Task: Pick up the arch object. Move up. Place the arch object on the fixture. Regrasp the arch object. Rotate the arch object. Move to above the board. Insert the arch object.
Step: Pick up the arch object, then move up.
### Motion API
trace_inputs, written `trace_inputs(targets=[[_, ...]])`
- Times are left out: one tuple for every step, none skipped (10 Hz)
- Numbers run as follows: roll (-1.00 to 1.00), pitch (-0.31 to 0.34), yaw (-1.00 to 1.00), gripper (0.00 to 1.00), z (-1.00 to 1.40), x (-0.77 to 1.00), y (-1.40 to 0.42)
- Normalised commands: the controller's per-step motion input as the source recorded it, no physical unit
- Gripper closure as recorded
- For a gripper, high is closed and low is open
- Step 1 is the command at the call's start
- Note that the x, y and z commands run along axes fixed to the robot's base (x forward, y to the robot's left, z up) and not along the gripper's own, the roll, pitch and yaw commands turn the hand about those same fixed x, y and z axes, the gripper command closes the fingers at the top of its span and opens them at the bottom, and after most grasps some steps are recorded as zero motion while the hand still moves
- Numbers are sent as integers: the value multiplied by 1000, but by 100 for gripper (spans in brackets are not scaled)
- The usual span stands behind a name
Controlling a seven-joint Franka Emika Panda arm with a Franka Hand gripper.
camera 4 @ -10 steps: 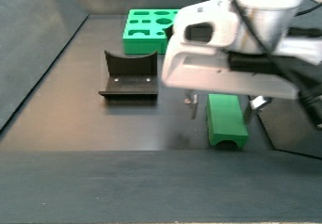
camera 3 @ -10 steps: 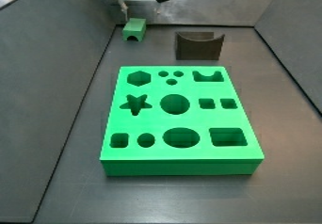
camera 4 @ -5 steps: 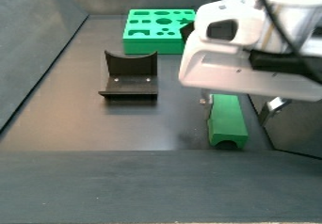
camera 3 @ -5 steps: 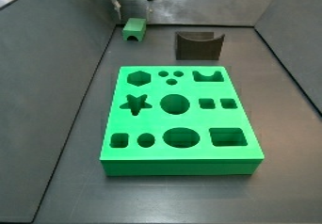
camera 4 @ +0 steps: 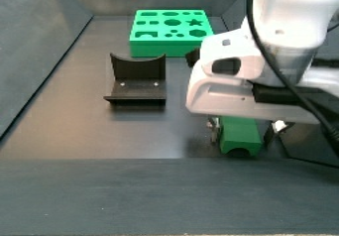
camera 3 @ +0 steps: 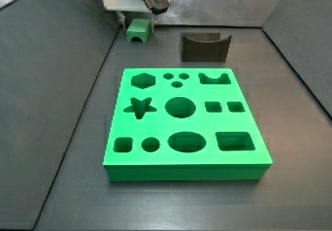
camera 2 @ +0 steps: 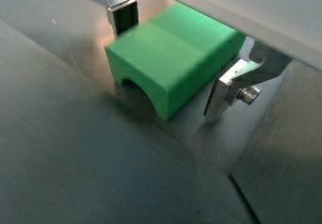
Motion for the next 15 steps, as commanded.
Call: trace_inputs(targets=[[-19,-51,0,0,0,-60,0],[0,-7,0,0,0,0,0],[0,0,0,100,0,0,0],[0,0,0,100,0,0,0],[0,0,0,100,0,0,0],[0,0,0,100,0,0,0],[0,0,0,100,0,0,0],[0,0,0,100,0,0,0],[0,0,0,100,0,0,0],[0,0,0,100,0,0,0],[0,0,0,100,0,0,0],[0,0,0,100,0,0,0],[0,0,0,100,0,0,0],[0,0,0,100,833,0,0],[-11,22,33,100,787,-31,-48]])
